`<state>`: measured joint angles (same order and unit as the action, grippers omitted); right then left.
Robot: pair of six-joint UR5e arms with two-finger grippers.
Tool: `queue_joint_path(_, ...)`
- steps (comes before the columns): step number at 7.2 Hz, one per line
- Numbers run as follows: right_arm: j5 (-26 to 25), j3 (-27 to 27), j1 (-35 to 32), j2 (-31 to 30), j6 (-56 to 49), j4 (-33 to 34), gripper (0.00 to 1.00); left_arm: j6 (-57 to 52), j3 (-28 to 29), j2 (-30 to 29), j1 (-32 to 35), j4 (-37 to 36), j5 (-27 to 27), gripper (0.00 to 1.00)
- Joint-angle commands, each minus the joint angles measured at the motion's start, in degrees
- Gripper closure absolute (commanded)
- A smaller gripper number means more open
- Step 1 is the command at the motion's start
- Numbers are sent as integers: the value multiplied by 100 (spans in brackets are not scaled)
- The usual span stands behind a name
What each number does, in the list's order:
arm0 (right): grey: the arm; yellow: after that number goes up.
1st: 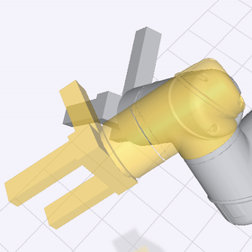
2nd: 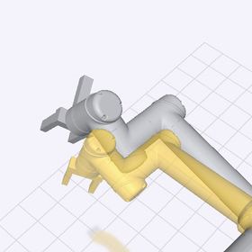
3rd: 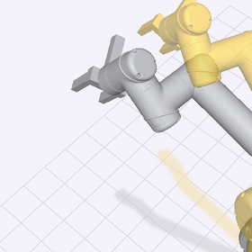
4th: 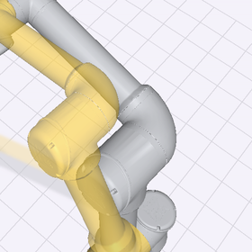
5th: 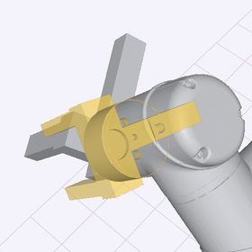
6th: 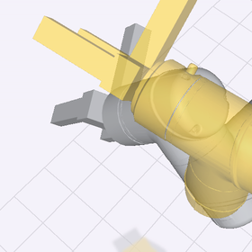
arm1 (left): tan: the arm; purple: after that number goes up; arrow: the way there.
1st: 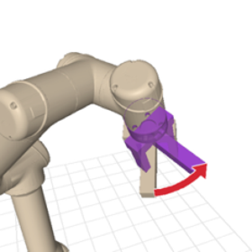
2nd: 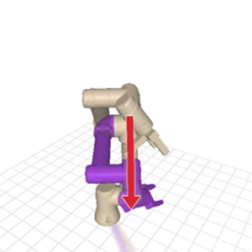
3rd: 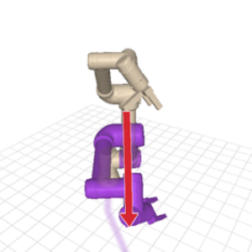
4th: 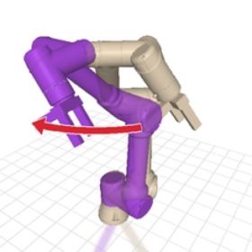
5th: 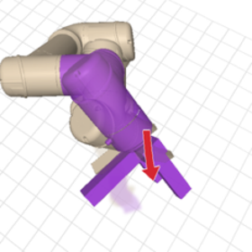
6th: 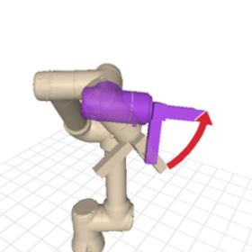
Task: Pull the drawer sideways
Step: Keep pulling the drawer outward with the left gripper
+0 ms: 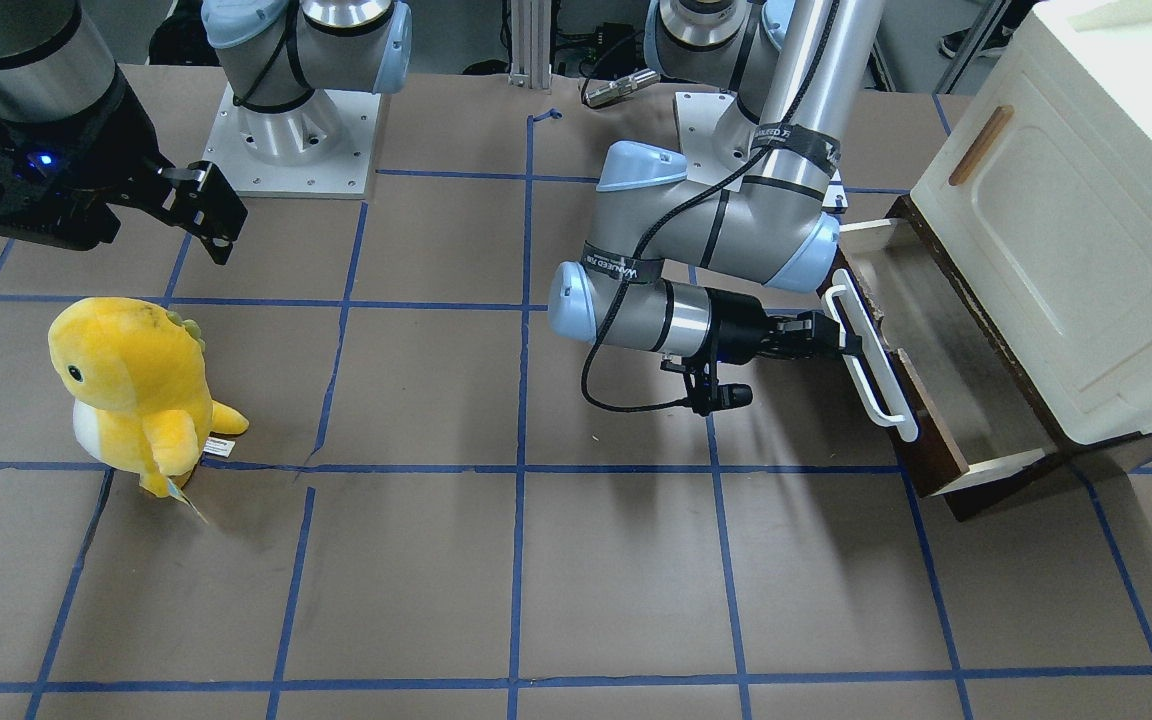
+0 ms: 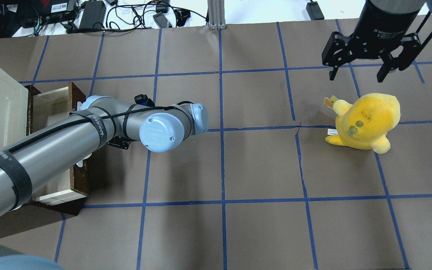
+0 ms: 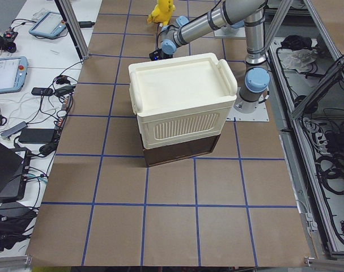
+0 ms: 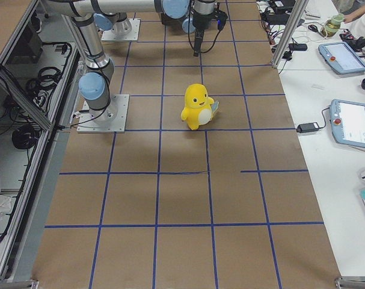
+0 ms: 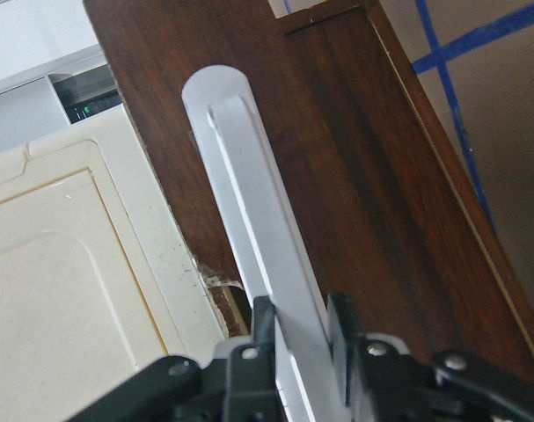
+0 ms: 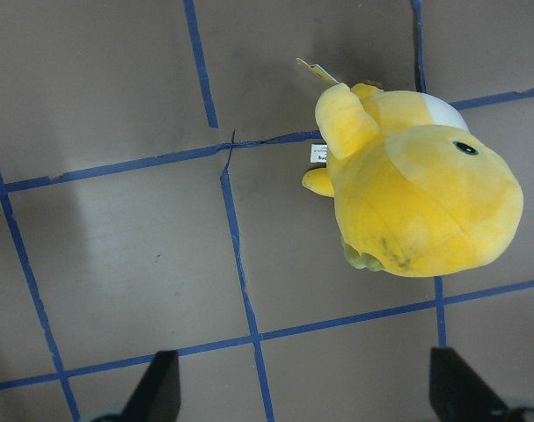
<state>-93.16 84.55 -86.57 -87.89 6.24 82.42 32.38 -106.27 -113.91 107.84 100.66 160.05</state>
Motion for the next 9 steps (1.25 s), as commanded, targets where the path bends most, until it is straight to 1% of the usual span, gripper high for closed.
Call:
queue_joint_path(1,0,0,9,0,0,-7,0,-4,-8,0,44,6,0,77)
queue_joint_path(5,0,0,0,0,0,2,0,23,1,0,115,15,17,78)
queue_joint_path(6,0,0,9,0,0,2,0,-4,1,0,115,-11,35,73)
queue_joint_path(7,0,0,0,0,0,-7,0,-21,10,9,115,-29,35,22)
queue_joint_path(8,0,0,9,0,0,2,0,5,10,9,115,-55,0,0)
queue_joint_path(9,0,0,9,0,0,2,0,5,19,35,115,-81,-9,0)
